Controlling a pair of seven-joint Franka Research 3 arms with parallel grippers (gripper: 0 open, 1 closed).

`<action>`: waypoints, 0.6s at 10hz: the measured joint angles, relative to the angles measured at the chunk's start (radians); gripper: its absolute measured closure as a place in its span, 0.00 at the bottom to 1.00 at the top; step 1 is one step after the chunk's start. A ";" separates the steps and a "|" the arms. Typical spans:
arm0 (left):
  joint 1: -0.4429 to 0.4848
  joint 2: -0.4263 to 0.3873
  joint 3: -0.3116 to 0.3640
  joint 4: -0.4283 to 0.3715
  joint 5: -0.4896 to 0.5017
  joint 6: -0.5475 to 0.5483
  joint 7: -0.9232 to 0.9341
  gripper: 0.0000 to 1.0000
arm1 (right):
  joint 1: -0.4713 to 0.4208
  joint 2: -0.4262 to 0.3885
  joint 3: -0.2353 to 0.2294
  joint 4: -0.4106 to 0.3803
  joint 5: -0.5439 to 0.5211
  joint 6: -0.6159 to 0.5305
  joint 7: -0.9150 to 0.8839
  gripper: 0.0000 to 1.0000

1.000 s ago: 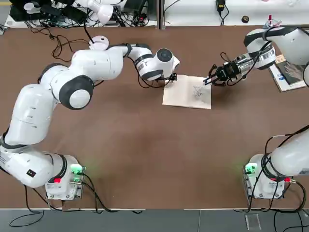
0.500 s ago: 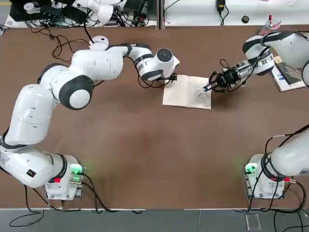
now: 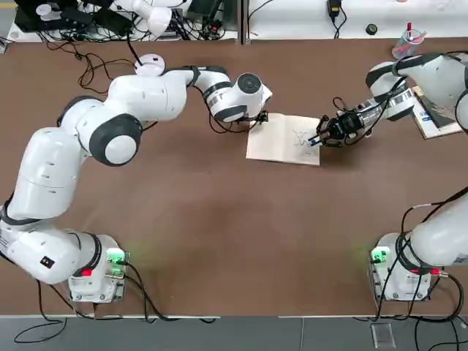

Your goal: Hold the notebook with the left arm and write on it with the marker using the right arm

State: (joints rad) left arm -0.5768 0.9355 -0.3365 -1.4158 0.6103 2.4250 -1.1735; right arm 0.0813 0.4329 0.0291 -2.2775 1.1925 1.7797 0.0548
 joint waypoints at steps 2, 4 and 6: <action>0.000 0.000 0.000 0.000 0.000 0.000 0.000 0.00 | 0.000 0.001 -0.002 -0.008 0.000 0.000 -0.004 0.82; 0.000 0.000 0.000 0.000 0.000 0.000 0.000 0.00 | 0.000 0.001 -0.007 -0.016 0.000 0.000 -0.006 0.82; 0.000 0.000 0.000 0.000 0.000 0.000 0.000 0.00 | 0.000 0.001 -0.020 -0.020 -0.003 0.000 -0.009 0.82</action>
State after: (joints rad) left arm -0.5768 0.9355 -0.3365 -1.4158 0.6103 2.4250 -1.1735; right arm 0.0808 0.4335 0.0095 -2.2978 1.1894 1.7795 0.0456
